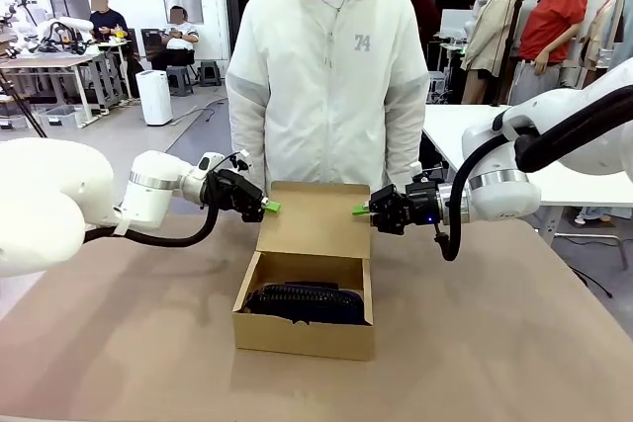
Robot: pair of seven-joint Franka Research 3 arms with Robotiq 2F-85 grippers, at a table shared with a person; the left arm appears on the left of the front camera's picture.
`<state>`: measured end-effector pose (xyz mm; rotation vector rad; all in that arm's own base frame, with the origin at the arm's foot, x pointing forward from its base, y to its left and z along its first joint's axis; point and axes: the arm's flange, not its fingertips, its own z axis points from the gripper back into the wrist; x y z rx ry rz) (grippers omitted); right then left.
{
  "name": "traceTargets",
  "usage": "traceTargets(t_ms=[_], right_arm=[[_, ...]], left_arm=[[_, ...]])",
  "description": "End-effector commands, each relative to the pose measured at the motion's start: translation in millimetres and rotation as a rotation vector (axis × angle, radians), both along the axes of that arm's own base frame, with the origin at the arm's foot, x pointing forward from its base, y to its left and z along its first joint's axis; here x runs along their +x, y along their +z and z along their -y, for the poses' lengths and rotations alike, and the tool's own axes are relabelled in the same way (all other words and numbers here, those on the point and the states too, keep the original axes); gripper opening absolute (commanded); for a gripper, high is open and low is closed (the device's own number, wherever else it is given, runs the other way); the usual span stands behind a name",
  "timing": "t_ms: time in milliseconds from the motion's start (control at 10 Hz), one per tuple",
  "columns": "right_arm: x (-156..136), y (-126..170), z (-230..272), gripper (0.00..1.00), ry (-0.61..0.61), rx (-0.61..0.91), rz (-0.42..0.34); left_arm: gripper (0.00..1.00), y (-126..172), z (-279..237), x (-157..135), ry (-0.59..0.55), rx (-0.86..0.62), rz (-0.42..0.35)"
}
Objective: Pack the items into the box.
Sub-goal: Close the Mailer Box.
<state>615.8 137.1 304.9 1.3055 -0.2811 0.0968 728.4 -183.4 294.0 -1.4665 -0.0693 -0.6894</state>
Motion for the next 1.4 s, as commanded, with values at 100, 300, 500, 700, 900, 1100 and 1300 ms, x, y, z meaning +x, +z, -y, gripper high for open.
traceTargets(t_ms=[100, 300, 500, 700, 900, 1100, 1300], right_arm=[[-22.2, 9.9, -5.4, 0.34, 0.008, -0.024, 0.096], [-8.9, 8.6, -2.3, 0.34, 0.015, -0.009, 0.046], [-8.9, 8.6, -2.3, 0.34, 0.015, -0.009, 0.046], [-8.9, 8.6, -2.3, 0.34, 0.015, -0.009, 0.046], [-12.8, 5.9, -1.5, 0.34, 0.008, -0.021, 0.040], [-34.6, 14.4, -9.5, 0.34, -0.014, -0.037, 0.227], [-56.3, 25.0, -16.5, 0.34, -0.014, -0.037, 0.408]], left_arm=[[0.28, 9.4, -3.4, -60.1, -0.025, -0.059, 0.127], [0.28, 8.7, 2.5, -17.8, -0.027, -0.032, 0.097], [0.28, 8.7, 2.5, -17.8, -0.027, -0.032, 0.097], [0.28, 8.7, 2.5, -17.8, -0.027, -0.032, 0.097], [0.28, 8.1, 5.0, -36.5, -0.054, -0.114, 0.176], [0.28, 24.2, 5.7, -65.5, -0.052, -0.167, 0.375], [0.28, 34.1, 3.7, -90.9, -0.050, -0.215, 0.543]])
